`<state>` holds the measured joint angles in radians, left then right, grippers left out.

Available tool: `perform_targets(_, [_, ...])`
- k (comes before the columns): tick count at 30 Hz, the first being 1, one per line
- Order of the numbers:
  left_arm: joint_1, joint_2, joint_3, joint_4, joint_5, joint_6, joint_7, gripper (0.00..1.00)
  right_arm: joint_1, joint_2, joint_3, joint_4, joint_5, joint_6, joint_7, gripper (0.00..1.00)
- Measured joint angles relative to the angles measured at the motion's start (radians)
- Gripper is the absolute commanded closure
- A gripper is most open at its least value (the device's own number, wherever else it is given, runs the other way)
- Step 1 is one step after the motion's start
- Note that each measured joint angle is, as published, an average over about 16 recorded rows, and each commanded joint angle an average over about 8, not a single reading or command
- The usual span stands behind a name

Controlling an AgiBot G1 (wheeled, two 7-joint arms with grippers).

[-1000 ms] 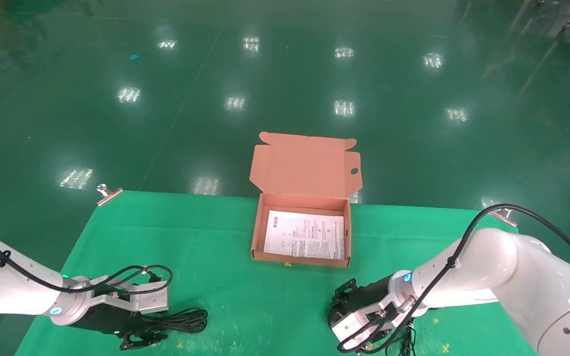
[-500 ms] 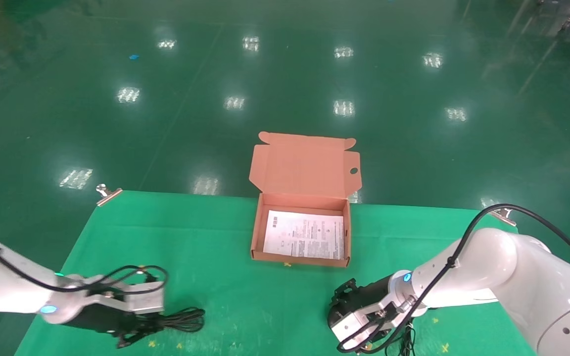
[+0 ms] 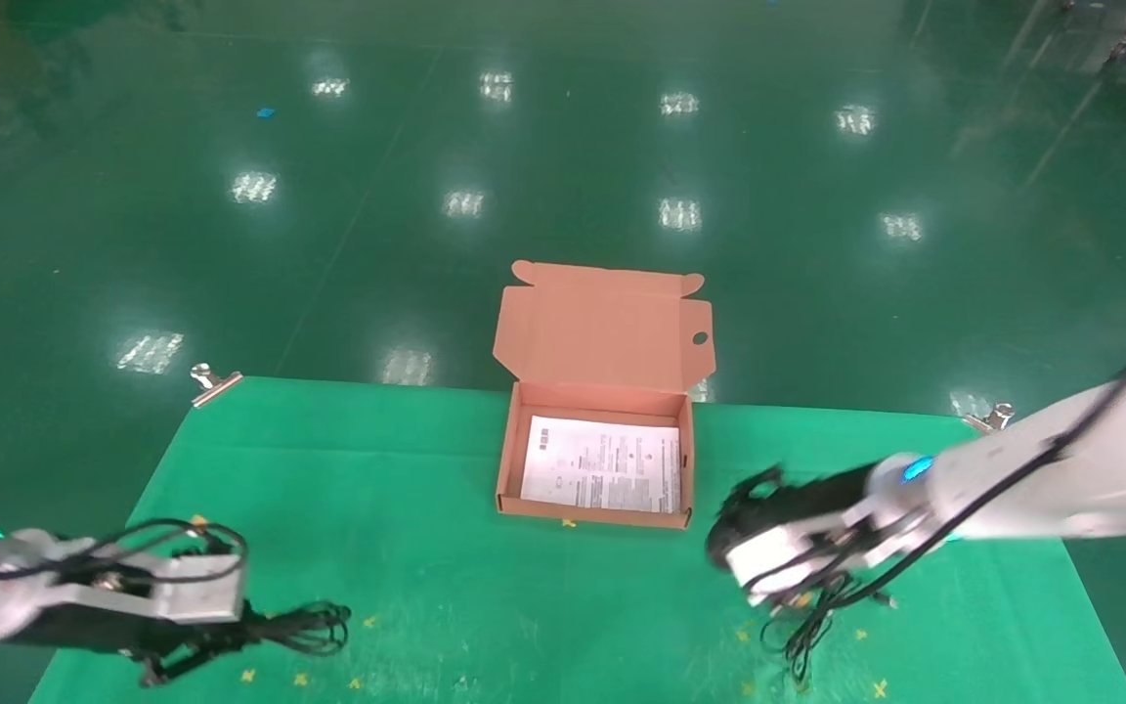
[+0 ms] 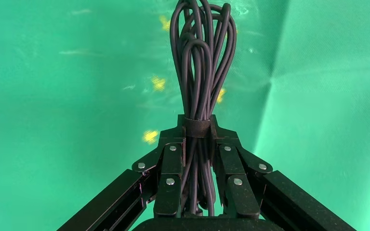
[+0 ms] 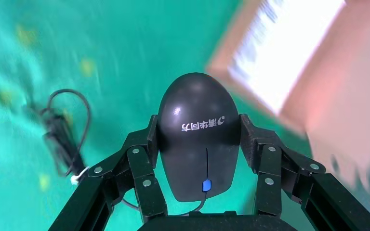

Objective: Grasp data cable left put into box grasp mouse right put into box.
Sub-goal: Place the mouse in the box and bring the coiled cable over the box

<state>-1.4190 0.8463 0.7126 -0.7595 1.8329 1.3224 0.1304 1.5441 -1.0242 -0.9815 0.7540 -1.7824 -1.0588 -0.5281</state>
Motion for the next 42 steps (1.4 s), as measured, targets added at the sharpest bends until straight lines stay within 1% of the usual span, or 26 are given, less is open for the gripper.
perform_targets(6, [-0.017,-0.066,-0.022,-0.135,-0.012,0.013,-0.022,1.0,0.041,0.104,0.022,0.164,-0.033,0.0,0.111,1.0])
perform_targets(10, [-0.04,-0.094,-0.04,-0.208,-0.017,0.013,-0.041,1.0,0.069,0.15,0.041,0.265,-0.057,0.02,0.178,1.0])
perform_targets(14, [-0.073,-0.103,-0.056,-0.26,-0.017,0.004,-0.058,1.0,0.097,0.158,0.061,0.327,-0.074,0.057,0.218,1.0])
perform_targets(18, [-0.113,-0.091,-0.069,-0.285,-0.009,-0.017,-0.074,1.0,0.124,0.125,0.08,0.33,-0.076,0.11,0.215,1.0])
perform_targets(23, [-0.165,-0.053,-0.079,-0.282,0.009,-0.051,-0.09,1.0,0.154,0.035,0.103,0.252,-0.044,0.185,0.151,1.0])
perform_targets(31, [-0.241,0.035,-0.081,-0.223,0.045,-0.108,-0.114,1.0,0.191,-0.147,0.149,0.022,0.066,0.284,-0.028,1.0])
perform_targets(36, [-0.282,0.091,-0.077,-0.167,0.071,-0.147,-0.119,1.0,0.209,-0.241,0.184,-0.119,0.151,0.312,-0.149,1.0])
perform_targets(42, [-0.314,0.144,-0.072,-0.105,0.108,-0.207,-0.122,1.0,0.224,-0.309,0.219,-0.242,0.246,0.314,-0.271,1.0])
